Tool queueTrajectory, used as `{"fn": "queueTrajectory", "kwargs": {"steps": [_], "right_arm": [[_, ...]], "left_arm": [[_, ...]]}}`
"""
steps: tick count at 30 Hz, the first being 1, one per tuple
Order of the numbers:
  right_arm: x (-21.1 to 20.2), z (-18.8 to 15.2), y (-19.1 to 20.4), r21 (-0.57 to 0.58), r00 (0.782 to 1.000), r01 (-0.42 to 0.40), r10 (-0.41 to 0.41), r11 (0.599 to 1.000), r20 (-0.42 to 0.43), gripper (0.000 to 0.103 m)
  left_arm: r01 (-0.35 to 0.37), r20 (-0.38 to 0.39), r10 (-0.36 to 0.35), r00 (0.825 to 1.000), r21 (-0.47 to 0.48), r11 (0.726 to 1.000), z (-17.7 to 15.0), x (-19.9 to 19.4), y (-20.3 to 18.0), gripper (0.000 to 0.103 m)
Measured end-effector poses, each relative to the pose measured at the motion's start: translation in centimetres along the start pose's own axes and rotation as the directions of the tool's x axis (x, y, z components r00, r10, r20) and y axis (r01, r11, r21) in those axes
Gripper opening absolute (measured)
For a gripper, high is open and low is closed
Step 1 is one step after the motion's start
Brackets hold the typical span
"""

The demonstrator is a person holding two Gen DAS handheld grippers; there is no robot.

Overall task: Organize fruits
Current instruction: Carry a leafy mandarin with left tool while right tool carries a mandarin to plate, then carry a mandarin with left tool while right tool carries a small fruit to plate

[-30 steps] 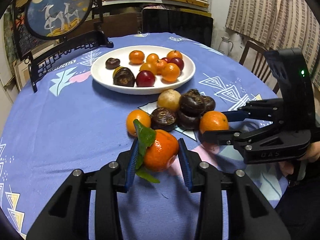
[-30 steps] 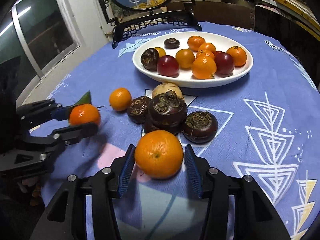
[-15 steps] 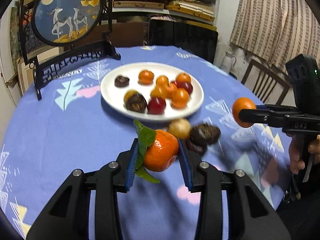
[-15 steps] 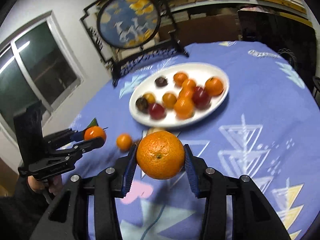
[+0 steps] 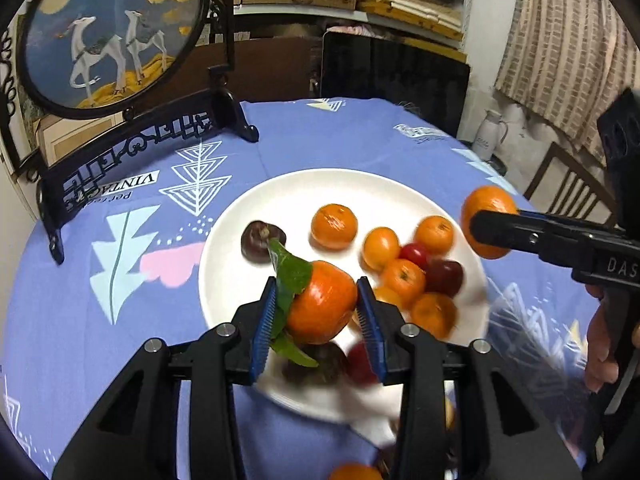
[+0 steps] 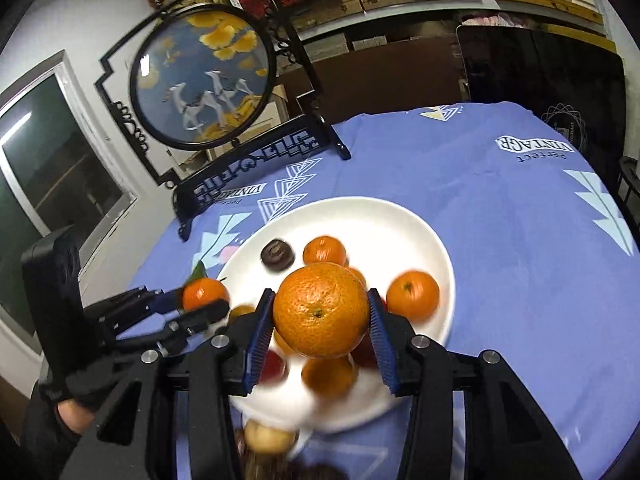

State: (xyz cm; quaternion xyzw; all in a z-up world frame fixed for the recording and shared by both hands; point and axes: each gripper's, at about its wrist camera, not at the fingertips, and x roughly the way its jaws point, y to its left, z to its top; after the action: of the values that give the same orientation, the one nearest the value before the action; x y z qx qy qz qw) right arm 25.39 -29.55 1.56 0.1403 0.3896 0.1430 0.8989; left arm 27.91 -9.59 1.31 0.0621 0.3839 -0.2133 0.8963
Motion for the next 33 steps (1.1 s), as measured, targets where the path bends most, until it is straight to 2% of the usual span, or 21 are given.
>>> {"fn": "queueTrajectory", "kwargs": {"steps": [1,2,3,7,11,15,18,20,21,22,23,24,25,29,33], "right_arm": [[0.7,0.4,0.0,0.003,1.0,0.008,-0.008,1.0,-0.005,0.047],[1.1,0.7,0.0,0.006,1.0,0.02,-0.02,1.0,-0.004,0.048],[1.3,0.9,0.0,0.008,0.999,0.033,-0.033,0.999,0.003,0.048],[-0.3,-0.1,0.4,-0.014,0.999,0.034,-0.034,0.999,0.023,0.052],[-3.3,-3.2,0.9,-0.066,0.999,0.042,-0.04,0.997,0.027,0.054],[-5.8,-6.8,0.8,-0.088,0.999,0.038,-0.036,0.995,0.017,0.058],[-6.6,-9.0,0.8,-0.101,1.0,0.022,-0.023,0.995,-0.014,0.058],[-6.7,-10.4,1.0,-0.131,0.999,0.022,-0.028,0.991,-0.044,0.058],[-6.6,-10.9,1.1,-0.143,0.998,0.023,-0.031,0.989,-0.053,0.058],[-6.5,-11.4,1.1,-0.159,0.997,0.028,-0.039,0.987,-0.065,0.058],[-6.3,-11.9,1.1,-0.169,0.996,0.03,-0.044,0.985,-0.078,0.058],[-6.1,-12.2,1.0,-0.169,0.995,0.027,-0.042,0.985,-0.09,0.058],[-5.9,-12.6,0.9,-0.166,0.994,0.019,-0.037,0.986,-0.105,0.058],[-4.4,-13.7,1.0,-0.204,0.987,0.001,-0.034,0.979,-0.154,0.055],[-2.9,-14.5,2.2,-0.312,0.981,0.065,-0.119,0.948,-0.156,0.055]], "left_arm": [[-0.014,-0.002,0.014,1.0,-0.004,1.0,0.3,0.6,0.1,0.064],[-0.032,0.004,0.032,0.999,-0.012,0.999,0.4,0.7,0.2,0.074],[-0.05,0.016,0.05,0.999,-0.026,0.998,0.3,0.6,0.5,0.076],[-0.033,0.006,0.033,0.999,-0.038,0.999,-1.3,-1.1,0.9,0.076],[-0.038,-0.023,0.039,0.999,0.074,0.997,-4.9,-3.5,-0.4,0.076],[-0.029,-0.075,0.046,0.996,0.208,0.978,-10.0,-5.0,-2.7,0.076],[-0.019,-0.098,0.043,0.994,0.237,0.971,-12.0,-4.8,-3.3,0.076],[-0.023,-0.12,0.052,0.991,0.234,0.972,-12.5,-3.8,-3.3,0.077],[-0.007,-0.117,0.034,0.993,0.22,0.976,-12.5,-3.6,-3.1,0.077],[0.017,-0.119,0.006,0.993,0.196,0.98,-12.5,-3.5,-2.7,0.076],[0.037,-0.124,-0.015,0.992,0.177,0.984,-12.5,-3.5,-2.4,0.066],[0.075,-0.125,-0.056,0.991,0.15,0.986,-12.5,-3.6,-1.9,0.052],[0.098,-0.12,-0.083,0.989,0.129,0.987,-12.4,-3.9,-1.6,0.034],[0.133,-0.037,-0.131,0.991,0.059,0.989,-12.1,-5.5,-0.3,0.034],[0.144,0.017,-0.144,0.989,0.022,0.989,-12.1,-6.6,0.1,0.034]]}}
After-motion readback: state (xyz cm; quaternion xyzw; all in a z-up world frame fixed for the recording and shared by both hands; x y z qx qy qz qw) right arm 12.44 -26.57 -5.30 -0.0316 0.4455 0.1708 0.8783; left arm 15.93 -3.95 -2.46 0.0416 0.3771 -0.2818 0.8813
